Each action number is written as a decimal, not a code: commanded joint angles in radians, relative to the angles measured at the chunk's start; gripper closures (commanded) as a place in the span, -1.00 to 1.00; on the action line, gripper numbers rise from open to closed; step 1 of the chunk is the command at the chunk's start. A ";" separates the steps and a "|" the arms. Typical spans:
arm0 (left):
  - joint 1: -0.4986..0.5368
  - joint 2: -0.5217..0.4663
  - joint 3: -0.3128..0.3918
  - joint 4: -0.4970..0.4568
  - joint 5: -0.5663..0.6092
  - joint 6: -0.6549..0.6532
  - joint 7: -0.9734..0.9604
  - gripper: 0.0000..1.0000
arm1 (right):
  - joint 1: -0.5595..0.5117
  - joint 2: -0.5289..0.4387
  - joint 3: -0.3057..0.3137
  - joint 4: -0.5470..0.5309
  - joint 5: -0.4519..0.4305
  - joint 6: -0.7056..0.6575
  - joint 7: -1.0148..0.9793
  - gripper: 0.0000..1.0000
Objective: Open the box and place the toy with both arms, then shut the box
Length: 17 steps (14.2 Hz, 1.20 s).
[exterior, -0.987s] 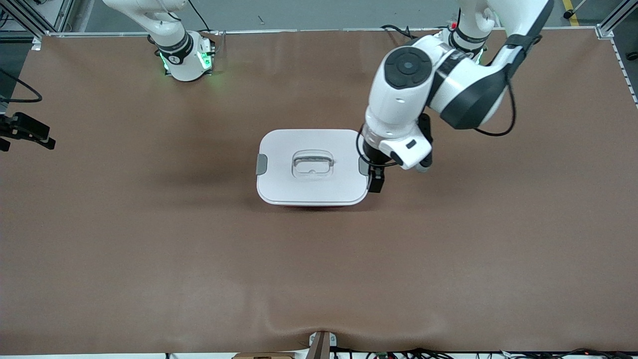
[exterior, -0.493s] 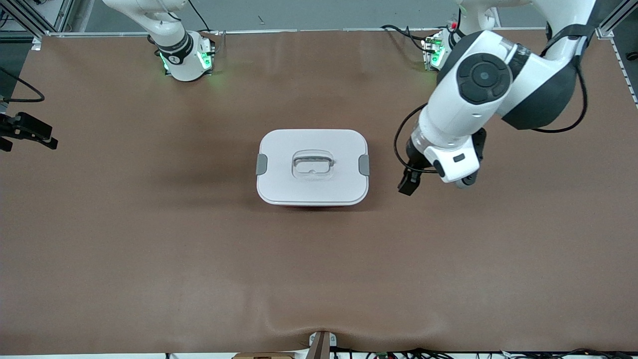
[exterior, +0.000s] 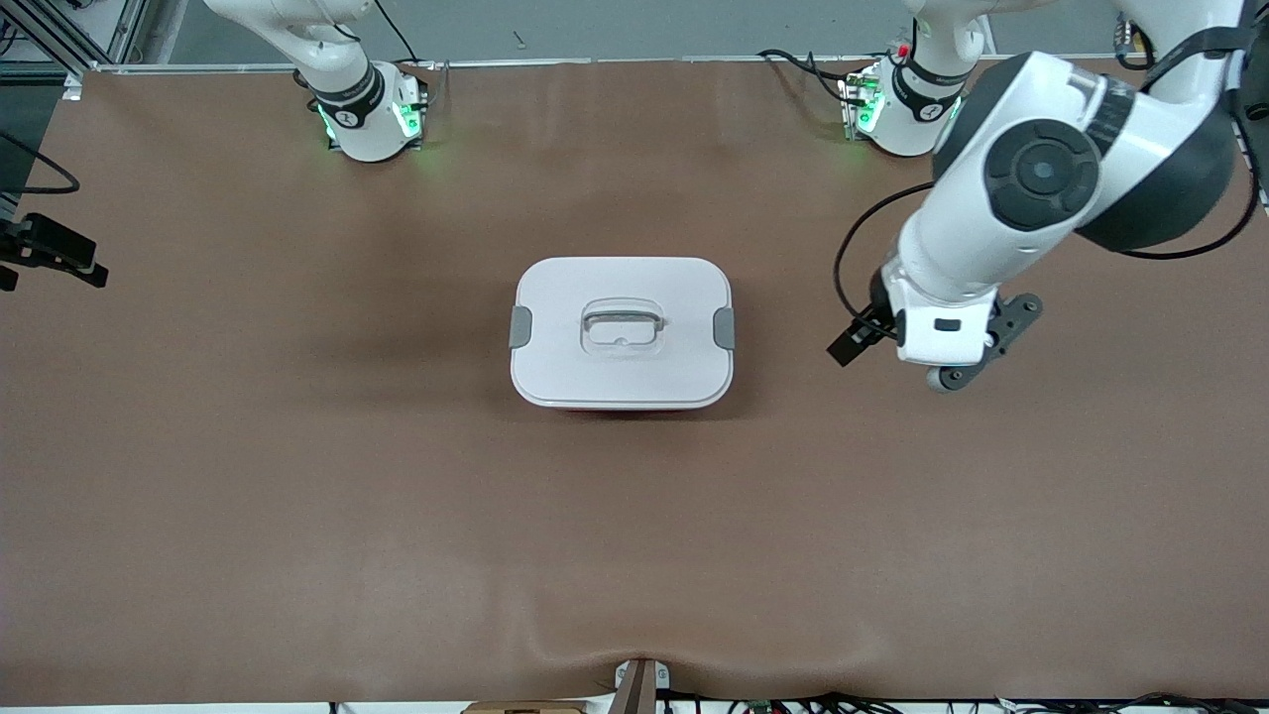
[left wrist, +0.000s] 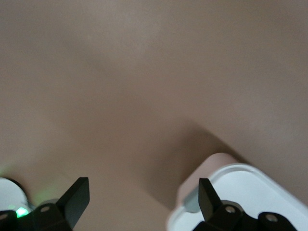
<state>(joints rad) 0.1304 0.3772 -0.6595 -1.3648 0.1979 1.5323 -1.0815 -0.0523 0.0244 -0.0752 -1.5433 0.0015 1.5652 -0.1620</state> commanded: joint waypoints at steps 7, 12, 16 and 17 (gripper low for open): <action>0.209 -0.037 0.004 0.019 0.024 -0.070 0.685 -1.00 | 0.023 -0.012 0.009 0.000 -0.003 -0.005 0.001 -1.00; 0.218 -0.035 0.003 0.046 0.060 -0.119 0.690 -1.00 | 0.015 -0.008 0.005 -0.001 0.008 -0.004 -0.002 -1.00; 0.213 -0.046 0.003 0.046 0.067 -0.138 0.689 -1.00 | 0.000 -0.006 0.005 0.002 0.011 -0.010 0.002 -1.00; 0.216 -0.070 0.003 0.044 0.068 -0.138 0.687 -1.00 | 0.003 -0.008 0.005 0.002 0.009 -0.008 0.003 -1.00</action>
<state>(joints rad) 0.3416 0.3536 -0.6533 -1.3221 0.2462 1.4173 -0.4124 -0.0410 0.0245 -0.0773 -1.5422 0.0017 1.5604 -0.1617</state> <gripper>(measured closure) 0.000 0.000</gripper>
